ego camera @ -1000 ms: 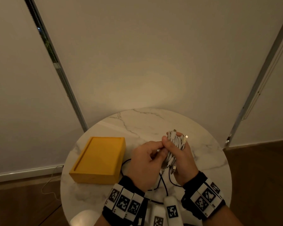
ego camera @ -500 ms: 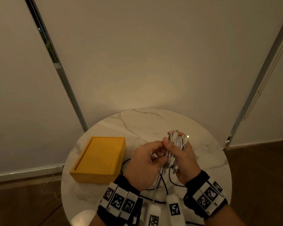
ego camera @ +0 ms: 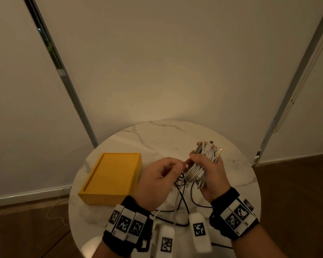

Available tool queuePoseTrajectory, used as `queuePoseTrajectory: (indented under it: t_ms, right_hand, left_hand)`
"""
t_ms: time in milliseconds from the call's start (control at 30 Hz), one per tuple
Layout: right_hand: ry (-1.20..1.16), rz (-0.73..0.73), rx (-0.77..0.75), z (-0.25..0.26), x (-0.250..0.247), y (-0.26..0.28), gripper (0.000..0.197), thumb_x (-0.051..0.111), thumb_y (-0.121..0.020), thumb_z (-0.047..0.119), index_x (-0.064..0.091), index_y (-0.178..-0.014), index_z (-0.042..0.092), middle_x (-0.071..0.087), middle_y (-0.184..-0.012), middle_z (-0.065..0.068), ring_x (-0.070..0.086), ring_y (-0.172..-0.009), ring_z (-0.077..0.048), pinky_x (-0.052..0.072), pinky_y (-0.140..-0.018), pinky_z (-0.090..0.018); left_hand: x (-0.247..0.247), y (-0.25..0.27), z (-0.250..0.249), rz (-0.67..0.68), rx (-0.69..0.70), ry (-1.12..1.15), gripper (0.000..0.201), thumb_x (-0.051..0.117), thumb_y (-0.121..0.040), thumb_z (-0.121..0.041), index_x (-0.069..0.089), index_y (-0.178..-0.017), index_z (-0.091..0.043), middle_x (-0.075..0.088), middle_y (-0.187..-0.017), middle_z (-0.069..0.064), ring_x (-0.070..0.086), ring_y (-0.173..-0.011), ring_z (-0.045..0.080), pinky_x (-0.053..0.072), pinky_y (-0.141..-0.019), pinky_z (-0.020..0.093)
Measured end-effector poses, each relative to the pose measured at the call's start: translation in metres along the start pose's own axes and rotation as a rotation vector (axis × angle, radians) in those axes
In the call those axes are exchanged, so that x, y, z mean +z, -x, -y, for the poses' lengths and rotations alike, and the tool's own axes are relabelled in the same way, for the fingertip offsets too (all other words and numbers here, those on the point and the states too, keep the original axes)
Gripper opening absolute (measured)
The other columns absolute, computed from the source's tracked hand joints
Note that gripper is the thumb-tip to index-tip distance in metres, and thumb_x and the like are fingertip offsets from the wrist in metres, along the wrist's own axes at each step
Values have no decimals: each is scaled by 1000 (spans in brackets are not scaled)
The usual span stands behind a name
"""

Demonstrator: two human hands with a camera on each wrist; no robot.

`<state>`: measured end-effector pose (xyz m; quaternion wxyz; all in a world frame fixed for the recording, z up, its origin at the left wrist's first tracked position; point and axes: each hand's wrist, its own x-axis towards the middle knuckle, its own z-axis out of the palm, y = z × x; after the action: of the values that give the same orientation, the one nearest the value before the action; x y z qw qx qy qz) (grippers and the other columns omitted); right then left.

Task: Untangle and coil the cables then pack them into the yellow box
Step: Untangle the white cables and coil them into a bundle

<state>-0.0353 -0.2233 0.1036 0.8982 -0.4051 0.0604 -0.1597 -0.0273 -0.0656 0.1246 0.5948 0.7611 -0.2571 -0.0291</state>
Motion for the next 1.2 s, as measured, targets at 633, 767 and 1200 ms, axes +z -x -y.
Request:
queuePoseTrajectory:
  t_ms: [633,767,1200]
  right_hand:
    - [86,184,242,8,0,1,50,82,-54,21,63,-97,5,59,-81,-17,63,-64,-28,56,-62,-35]
    - [98,197,293,4,0,3,37,80,-62,25,68,-90,5,58,-92,-19,58,-80,-33,49,-73,-41]
    - [65,241,374,9,-2,5,78,78,-60,22,55,-124,-16,67,-102,-29,72,-84,-38,59,-67,-39]
  left_hand:
    - [-5,1,12,-23,-47,-175,37,65,-96,-24,60,-133,-27,64,-126,-19,54,-121,-7,55,-94,31]
    - [-2,1,6,147,71,-135,55,54,-101,-7,39,-149,-28,48,-140,-29,40,-132,-13,41,-103,11]
    - [-6,-1,17,184,163,-297,63,56,-93,-25,31,-151,-35,58,-130,-5,51,-115,3,38,-105,17]
